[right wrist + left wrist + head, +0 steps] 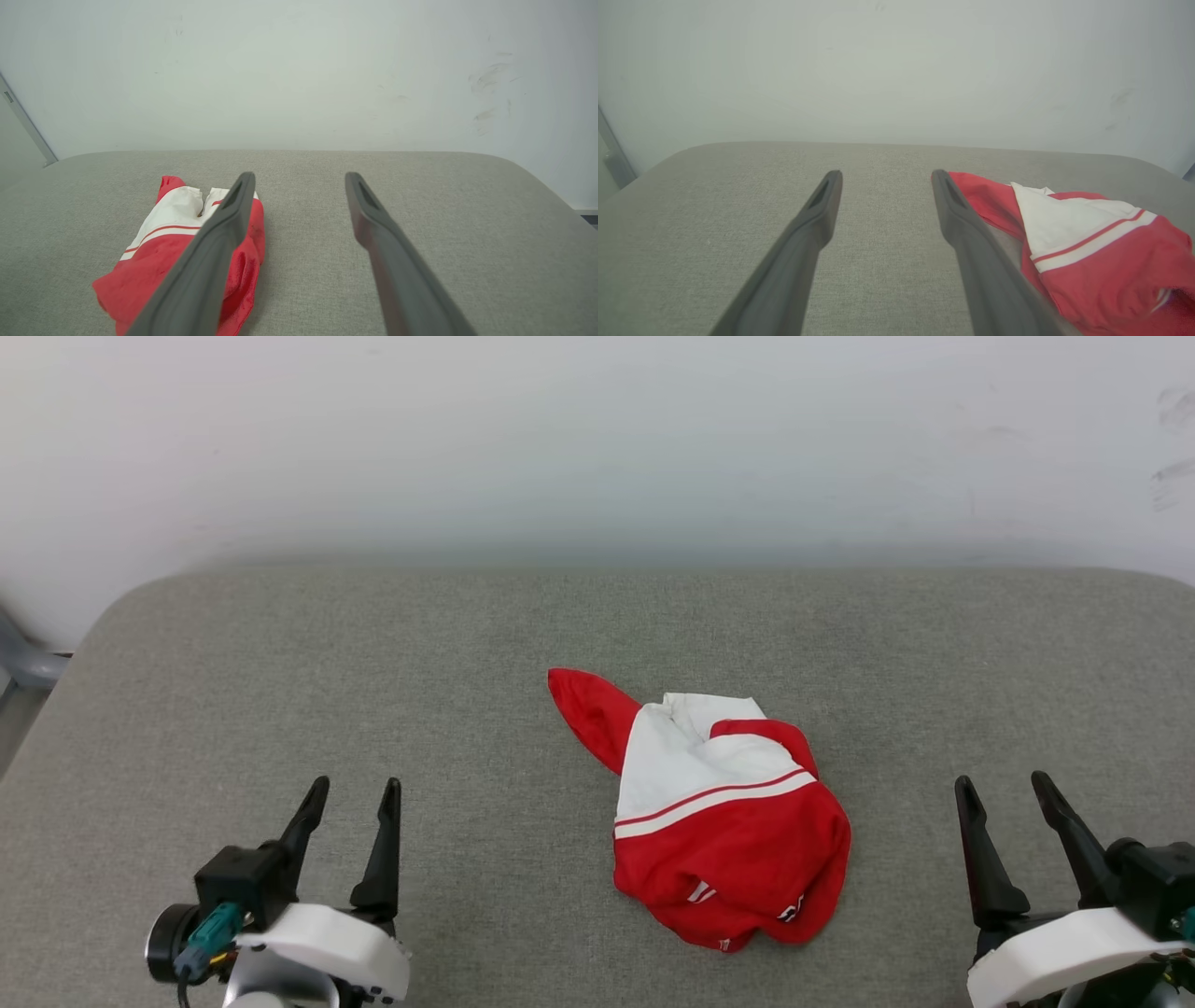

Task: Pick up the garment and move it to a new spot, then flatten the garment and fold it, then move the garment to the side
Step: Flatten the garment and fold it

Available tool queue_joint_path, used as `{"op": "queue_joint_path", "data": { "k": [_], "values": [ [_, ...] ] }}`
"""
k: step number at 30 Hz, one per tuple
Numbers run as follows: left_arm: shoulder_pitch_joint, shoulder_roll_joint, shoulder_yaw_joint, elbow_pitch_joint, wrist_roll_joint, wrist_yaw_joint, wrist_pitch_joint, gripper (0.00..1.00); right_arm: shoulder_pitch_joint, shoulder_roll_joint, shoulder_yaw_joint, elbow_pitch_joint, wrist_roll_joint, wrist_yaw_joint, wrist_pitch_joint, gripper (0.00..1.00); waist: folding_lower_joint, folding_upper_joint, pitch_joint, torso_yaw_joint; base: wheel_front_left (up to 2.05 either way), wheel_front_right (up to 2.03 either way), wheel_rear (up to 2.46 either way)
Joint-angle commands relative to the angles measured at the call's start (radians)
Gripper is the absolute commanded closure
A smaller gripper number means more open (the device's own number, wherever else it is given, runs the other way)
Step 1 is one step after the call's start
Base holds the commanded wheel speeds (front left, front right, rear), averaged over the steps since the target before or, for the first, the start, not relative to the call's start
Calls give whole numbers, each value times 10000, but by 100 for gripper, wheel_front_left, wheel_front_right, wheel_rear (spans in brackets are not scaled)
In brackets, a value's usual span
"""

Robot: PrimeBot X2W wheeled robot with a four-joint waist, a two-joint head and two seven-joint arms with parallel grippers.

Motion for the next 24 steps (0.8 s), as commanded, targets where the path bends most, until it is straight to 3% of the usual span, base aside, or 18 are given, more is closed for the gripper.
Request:
{"op": "queue_joint_path", "data": {
  "k": [1,6,15,24],
  "values": [
    [-329,12,-98,84,1,-111,91,0,-78,11,-19,-16,61,-7,-63,0,1,-1,109,19,0,0,0],
    [-1064,-191,-492,293,-97,-469,656,0,-179,11,-42,-27,50,-7,-52,0,1,-1,390,94,0,0,0],
    [-3202,-895,-1586,1309,-727,-1475,2768,0,-579,11,194,-127,-96,-7,102,0,1,-1,1084,-143,0,0,0],
    [-4353,-1053,-2661,2534,-1644,-1870,5073,0,-896,11,288,-51,2,-7,17,0,1,-1,1869,-740,0,0,0]
  ]
}}
